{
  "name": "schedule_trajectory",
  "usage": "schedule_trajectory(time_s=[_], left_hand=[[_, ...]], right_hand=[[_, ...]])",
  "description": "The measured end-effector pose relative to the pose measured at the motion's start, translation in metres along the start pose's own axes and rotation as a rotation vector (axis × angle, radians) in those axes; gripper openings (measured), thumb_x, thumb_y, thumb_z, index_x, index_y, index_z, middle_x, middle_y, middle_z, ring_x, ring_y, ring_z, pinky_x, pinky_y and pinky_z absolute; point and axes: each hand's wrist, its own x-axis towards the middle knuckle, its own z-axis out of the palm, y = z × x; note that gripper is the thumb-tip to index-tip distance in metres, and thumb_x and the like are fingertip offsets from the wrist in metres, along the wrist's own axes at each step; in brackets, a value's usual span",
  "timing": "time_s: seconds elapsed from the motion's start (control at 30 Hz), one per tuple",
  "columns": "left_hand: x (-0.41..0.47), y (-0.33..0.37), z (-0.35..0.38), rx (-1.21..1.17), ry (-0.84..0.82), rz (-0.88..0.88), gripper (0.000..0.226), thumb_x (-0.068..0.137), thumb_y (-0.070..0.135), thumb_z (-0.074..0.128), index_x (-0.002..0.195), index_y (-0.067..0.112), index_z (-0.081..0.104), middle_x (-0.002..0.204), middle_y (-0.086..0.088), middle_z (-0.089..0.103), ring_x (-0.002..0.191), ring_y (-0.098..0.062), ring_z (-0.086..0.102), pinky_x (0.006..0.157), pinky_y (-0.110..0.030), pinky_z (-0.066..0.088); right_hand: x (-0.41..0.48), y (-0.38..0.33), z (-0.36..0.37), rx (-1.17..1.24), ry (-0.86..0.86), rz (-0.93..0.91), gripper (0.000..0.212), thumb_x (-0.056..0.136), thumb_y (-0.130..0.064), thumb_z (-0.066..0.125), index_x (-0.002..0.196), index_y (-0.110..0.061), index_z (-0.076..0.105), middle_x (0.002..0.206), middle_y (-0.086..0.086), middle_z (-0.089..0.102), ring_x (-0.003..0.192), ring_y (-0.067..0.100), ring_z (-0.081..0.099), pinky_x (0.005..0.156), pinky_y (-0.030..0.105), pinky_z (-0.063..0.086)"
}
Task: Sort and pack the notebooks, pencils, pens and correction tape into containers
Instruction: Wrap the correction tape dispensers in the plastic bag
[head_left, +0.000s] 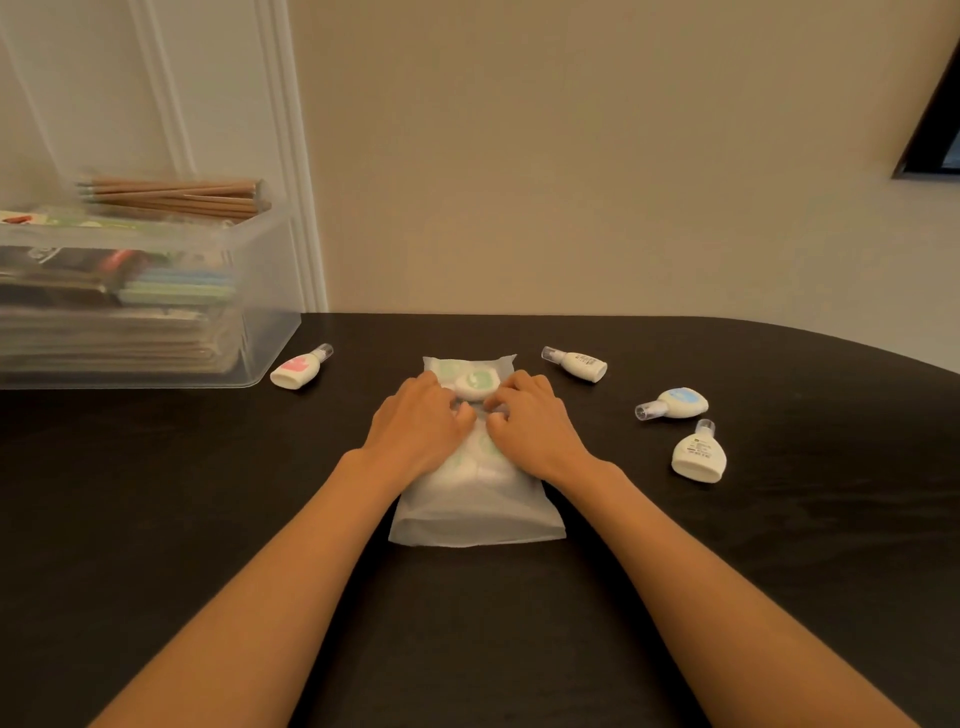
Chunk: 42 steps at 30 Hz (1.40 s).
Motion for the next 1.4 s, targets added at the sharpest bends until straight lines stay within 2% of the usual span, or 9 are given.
schedule_trajectory(time_s=[0.33,0.5,0.6,0.77,1.0,1.17,1.27,1.33,1.4], left_hand=[[0.003,-0.001,0.002,0.004,-0.110,-0.002,0.041,0.099,0.023,0.024,0.133,0.011,0.044,0.143,-0.004,0.037,0.127,-0.022,0.037,0.098,-0.037,0.028],[-0.006,-0.001,-0.001,-0.170,-0.137,0.002,0.040,0.100,0.021,0.025,0.133,0.008,0.045,0.145,-0.006,0.038,0.133,-0.022,0.034,0.105,-0.034,0.025],[-0.012,-0.005,-0.002,-0.284,-0.008,-0.030,0.037,0.097,0.017,0.035,0.131,0.010,0.048,0.139,-0.008,0.045,0.128,-0.024,0.040,0.104,-0.035,0.032],[-0.028,-0.004,-0.005,-0.098,0.224,0.049,0.011,0.093,0.019,0.046,0.099,0.012,0.052,0.103,-0.003,0.047,0.097,-0.020,0.048,0.080,-0.030,0.039],[-0.038,0.000,-0.005,-0.012,0.222,0.109,0.031,0.096,0.024,0.044,0.082,0.004,0.063,0.086,-0.003,0.049,0.080,-0.018,0.049,0.066,-0.029,0.037],[-0.034,-0.002,-0.003,-0.105,0.104,0.064,0.038,0.094,0.021,0.042,0.058,0.013,0.046,0.072,-0.005,0.048,0.071,-0.025,0.048,0.061,-0.035,0.035],[-0.028,-0.004,-0.003,-0.092,0.001,0.094,0.032,0.097,0.020,0.035,0.086,0.010,0.063,0.098,-0.007,0.054,0.092,-0.026,0.051,0.075,-0.036,0.039],[-0.023,-0.007,-0.002,-0.059,-0.056,0.110,0.037,0.099,0.020,0.031,0.118,0.007,0.060,0.124,-0.005,0.048,0.112,-0.023,0.046,0.089,-0.033,0.037],[-0.018,-0.007,-0.002,-0.059,-0.077,0.111,0.039,0.099,0.019,0.029,0.124,0.006,0.056,0.132,-0.004,0.042,0.117,-0.021,0.042,0.093,-0.032,0.035]], right_hand=[[-0.004,0.002,0.002,0.104,0.074,0.054,0.036,0.095,-0.015,0.036,0.123,-0.008,0.057,0.121,0.008,0.049,0.112,0.020,0.041,0.094,0.032,0.038],[-0.013,0.002,0.000,0.175,0.139,0.034,0.033,0.094,-0.012,0.041,0.123,-0.009,0.056,0.124,0.006,0.052,0.116,0.018,0.044,0.094,0.027,0.034],[-0.021,0.000,-0.001,0.248,0.231,-0.017,0.023,0.089,-0.010,0.050,0.110,-0.009,0.060,0.112,0.002,0.055,0.108,0.015,0.046,0.080,0.018,0.029],[-0.031,-0.003,0.002,0.178,0.206,-0.134,0.015,0.091,-0.017,0.054,0.096,-0.011,0.067,0.100,0.001,0.054,0.090,0.006,0.037,0.070,0.015,0.025],[-0.035,-0.011,-0.002,0.033,0.082,-0.139,0.034,0.100,-0.018,0.034,0.116,-0.011,0.063,0.120,0.004,0.052,0.110,0.016,0.042,0.093,0.030,0.037],[-0.032,-0.012,0.000,0.003,0.023,-0.069,0.037,0.099,-0.016,0.029,0.122,-0.006,0.056,0.129,0.009,0.052,0.113,0.022,0.044,0.095,0.037,0.038],[-0.026,-0.011,0.000,0.064,-0.003,-0.015,0.038,0.098,-0.017,0.028,0.122,-0.005,0.056,0.133,0.010,0.050,0.112,0.023,0.043,0.093,0.036,0.036],[-0.022,-0.011,0.001,0.089,-0.019,0.006,0.039,0.098,-0.017,0.028,0.123,-0.005,0.055,0.134,0.011,0.048,0.113,0.024,0.041,0.095,0.036,0.035],[-0.020,-0.010,0.001,0.115,-0.032,0.018,0.039,0.099,-0.016,0.027,0.124,-0.006,0.055,0.135,0.010,0.047,0.115,0.024,0.040,0.096,0.036,0.034]])
